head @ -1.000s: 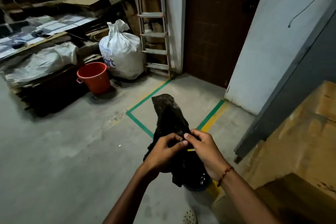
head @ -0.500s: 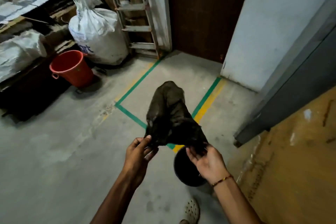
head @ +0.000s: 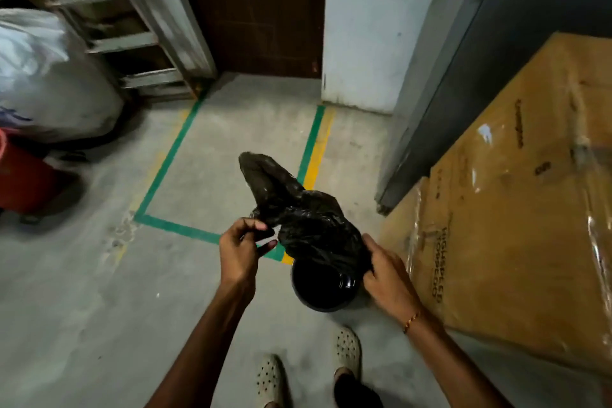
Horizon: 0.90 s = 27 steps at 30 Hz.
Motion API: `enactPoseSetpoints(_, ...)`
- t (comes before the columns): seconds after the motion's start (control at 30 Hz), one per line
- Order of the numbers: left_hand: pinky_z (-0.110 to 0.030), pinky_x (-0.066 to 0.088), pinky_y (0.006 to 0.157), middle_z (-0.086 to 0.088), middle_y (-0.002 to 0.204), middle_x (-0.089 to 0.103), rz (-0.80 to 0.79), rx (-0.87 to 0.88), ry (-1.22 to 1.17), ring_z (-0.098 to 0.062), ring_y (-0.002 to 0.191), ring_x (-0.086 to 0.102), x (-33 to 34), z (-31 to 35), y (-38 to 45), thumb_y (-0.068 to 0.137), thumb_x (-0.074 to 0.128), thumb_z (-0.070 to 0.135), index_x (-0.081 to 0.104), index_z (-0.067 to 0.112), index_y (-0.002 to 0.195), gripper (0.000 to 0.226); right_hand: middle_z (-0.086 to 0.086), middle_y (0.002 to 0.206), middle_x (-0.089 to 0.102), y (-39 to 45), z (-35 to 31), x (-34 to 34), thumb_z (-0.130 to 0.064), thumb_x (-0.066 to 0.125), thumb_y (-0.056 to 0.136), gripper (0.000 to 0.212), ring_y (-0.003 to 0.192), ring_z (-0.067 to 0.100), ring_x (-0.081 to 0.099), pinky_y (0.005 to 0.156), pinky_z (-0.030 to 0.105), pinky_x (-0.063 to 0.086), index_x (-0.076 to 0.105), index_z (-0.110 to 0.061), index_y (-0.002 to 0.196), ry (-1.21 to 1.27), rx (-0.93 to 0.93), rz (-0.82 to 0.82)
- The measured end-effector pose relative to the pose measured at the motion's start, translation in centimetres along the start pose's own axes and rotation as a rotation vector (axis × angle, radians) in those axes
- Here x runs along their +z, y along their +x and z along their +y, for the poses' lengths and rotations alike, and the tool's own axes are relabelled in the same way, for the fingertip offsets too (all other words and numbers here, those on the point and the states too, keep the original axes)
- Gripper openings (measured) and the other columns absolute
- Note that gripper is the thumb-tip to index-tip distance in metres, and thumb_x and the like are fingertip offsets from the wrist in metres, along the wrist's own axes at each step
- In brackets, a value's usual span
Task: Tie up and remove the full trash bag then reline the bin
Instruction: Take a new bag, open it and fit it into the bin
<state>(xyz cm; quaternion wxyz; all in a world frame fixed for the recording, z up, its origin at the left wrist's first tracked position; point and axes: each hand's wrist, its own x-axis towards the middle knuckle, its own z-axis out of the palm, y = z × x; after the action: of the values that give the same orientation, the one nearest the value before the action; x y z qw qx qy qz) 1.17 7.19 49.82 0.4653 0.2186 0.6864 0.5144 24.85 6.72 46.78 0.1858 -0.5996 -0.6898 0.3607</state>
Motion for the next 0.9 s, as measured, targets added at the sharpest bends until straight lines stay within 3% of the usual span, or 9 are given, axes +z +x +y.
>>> enactPoseSetpoints(0.13, -0.043, 0.056, 0.079, -0.016, 0.088, 0.068, -0.036, -0.089, 0.027, -0.024, 0.079, 0.065, -1.3, -1.7, 2.4, 0.093, 0.051, 0.004, 0.067, -0.001, 0.088, 0.017, 0.013, 0.106, 0.067, -0.6, -0.9, 2.3, 0.002, 0.045, 0.068, 0.047, 0.088, 0.036, 0.066, 0.070, 0.033, 0.052, 0.067, -0.009, 0.108, -0.255, -0.148, -0.110)
enactPoseSetpoints(0.27, -0.042, 0.055, 0.071, -0.015, 0.077, 0.062, 0.039, -0.203, -0.028, -0.027, 0.073, 0.062, -2.9, -4.5, 5.0, 0.084, 0.073, 0.024, 0.053, 0.011, 0.076, 0.024, 0.004, 0.105, 0.063, -1.3, 0.8, 4.8, -0.008, 0.049, 0.087, 0.039, 0.095, 0.022, 0.064, 0.078, 0.030, 0.053, 0.067, -0.023, 0.118, -0.293, -0.100, -0.181)
enactPoseSetpoints(0.43, -0.031, 0.049, 0.061, -0.013, 0.081, 0.061, -0.089, -0.265, -0.034, -0.024, 0.069, 0.059, -2.0, -8.1, 5.3, 0.087, 0.061, -0.006, 0.056, 0.009, 0.093, 0.016, 0.004, 0.115, 0.058, -2.5, 3.8, 5.2, -0.010, 0.059, 0.090, 0.030, 0.100, 0.021, 0.061, 0.088, 0.021, 0.045, 0.064, -0.011, 0.119, -0.287, 0.104, -0.004)
enactPoseSetpoints(0.53, -0.027, 0.056, 0.058, -0.007, 0.096, 0.062, -0.229, -0.259, 0.067, -0.019, 0.074, 0.062, -0.2, -10.6, 4.2, 0.087, 0.055, -0.011, 0.056, 0.011, 0.119, 0.038, 0.012, 0.125, 0.052, -2.7, 6.2, 5.0, -0.006, 0.065, 0.085, 0.043, 0.113, 0.027, 0.055, 0.097, 0.025, 0.039, 0.056, -0.005, 0.126, -0.293, 0.224, 0.051)
enactPoseSetpoints(0.63, -0.039, 0.061, 0.077, -0.009, 0.121, 0.055, -0.332, -0.178, 0.217, -0.032, 0.098, 0.064, 1.6, -14.5, 3.5, 0.083, 0.060, -0.008, 0.044, 0.019, 0.136, 0.062, 0.010, 0.130, 0.040, -2.3, 8.7, 5.2, -0.001, 0.062, 0.083, 0.056, 0.116, 0.025, 0.048, 0.098, 0.021, 0.032, 0.044, -0.007, 0.136, -0.283, 0.285, 0.057)
enactPoseSetpoints(0.7, -0.050, 0.052, 0.096, -0.002, 0.135, 0.042, -0.400, -0.099, 0.337, -0.036, 0.119, 0.055, 2.9, -17.1, 2.9, 0.073, 0.066, 0.006, 0.038, 0.026, 0.141, 0.077, 0.010, 0.137, 0.033, -2.2, 10.2, 5.4, -0.002, 0.060, 0.085, 0.061, 0.119, 0.026, 0.046, 0.097, 0.022, 0.035, 0.037, -0.006, 0.142, -0.280, 0.301, 0.060)
enactPoseSetpoints(0.8, -0.048, 0.044, 0.106, 0.011, 0.135, 0.040, -0.465, -0.075, 0.384, -0.024, 0.131, 0.045, 4.9, -21.6, 2.5, 0.061, 0.068, 0.016, 0.036, 0.030, 0.141, 0.087, 0.013, 0.151, 0.030, -2.1, 12.3, 5.8, -0.003, 0.059, 0.086, 0.062, 0.127, 0.029, 0.044, 0.098, 0.028, 0.040, 0.036, -0.004, 0.144, -0.279, 0.248, 0.149)
enactPoseSetpoints(0.83, -0.045, 0.048, 0.101, 0.012, 0.134, 0.041, -0.471, -0.063, 0.391, -0.021, 0.130, 0.045, 5.4, -23.2, 2.6, 0.060, 0.070, 0.019, 0.038, 0.027, 0.142, 0.089, 0.015, 0.152, 0.031, -2.0, 13.0, 6.2, -0.001, 0.059, 0.086, 0.062, 0.129, 0.031, 0.044, 0.098, 0.031, 0.042, 0.038, -0.003, 0.144, -0.284, 0.223, 0.182)
enactPoseSetpoints(0.9, -0.038, 0.056, 0.069, 0.004, 0.133, 0.042, -0.479, -0.030, 0.397, -0.024, 0.115, 0.053, 6.1, -26.4, 2.9, 0.061, 0.067, 0.013, 0.041, 0.036, 0.140, 0.086, 0.014, 0.152, 0.033, -1.8, 14.6, 7.2, 0.000, 0.059, 0.085, 0.061, 0.129, 0.031, 0.044, 0.096, 0.031, 0.043, 0.040, -0.002, 0.142, -0.281, 0.192, 0.223)
